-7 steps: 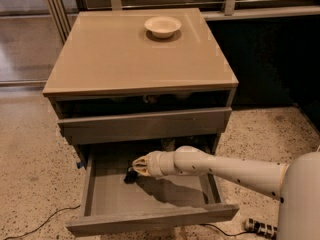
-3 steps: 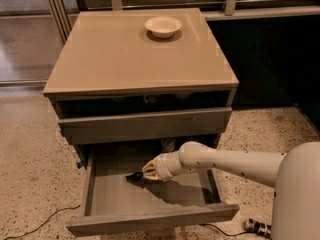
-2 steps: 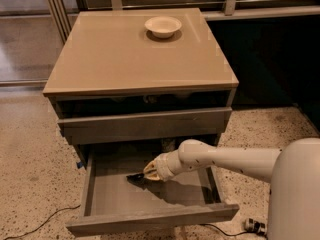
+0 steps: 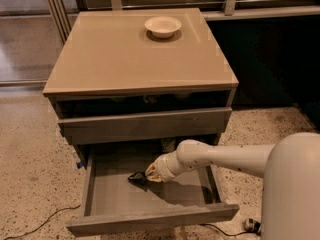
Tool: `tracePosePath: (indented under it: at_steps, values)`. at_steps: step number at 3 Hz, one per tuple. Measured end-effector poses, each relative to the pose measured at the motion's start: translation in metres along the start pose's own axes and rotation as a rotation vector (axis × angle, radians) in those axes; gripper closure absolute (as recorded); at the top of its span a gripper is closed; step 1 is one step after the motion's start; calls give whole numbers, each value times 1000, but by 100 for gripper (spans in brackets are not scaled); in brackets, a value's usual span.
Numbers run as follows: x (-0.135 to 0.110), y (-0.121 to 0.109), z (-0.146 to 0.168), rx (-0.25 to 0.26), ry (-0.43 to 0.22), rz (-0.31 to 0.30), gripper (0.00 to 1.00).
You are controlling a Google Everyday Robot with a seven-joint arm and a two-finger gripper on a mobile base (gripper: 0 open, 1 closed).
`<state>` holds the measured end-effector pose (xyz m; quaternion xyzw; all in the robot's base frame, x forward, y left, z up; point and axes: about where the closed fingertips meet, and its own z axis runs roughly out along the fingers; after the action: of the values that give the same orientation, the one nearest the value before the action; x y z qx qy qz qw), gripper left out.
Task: Place rxbar chocolate into middle drawer
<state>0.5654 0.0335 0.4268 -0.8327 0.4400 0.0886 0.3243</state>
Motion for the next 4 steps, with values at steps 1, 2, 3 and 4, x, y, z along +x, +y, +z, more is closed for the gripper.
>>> tracePosePath:
  at_steps: [1,2,3,4]
  values:
    - [4,4,8,-2,9,1,100]
    - [14,10,40,-2,1,33,100]
    - [15,10,42,-2,1,36,100]
    - [16,9,42,6,2,46,82]
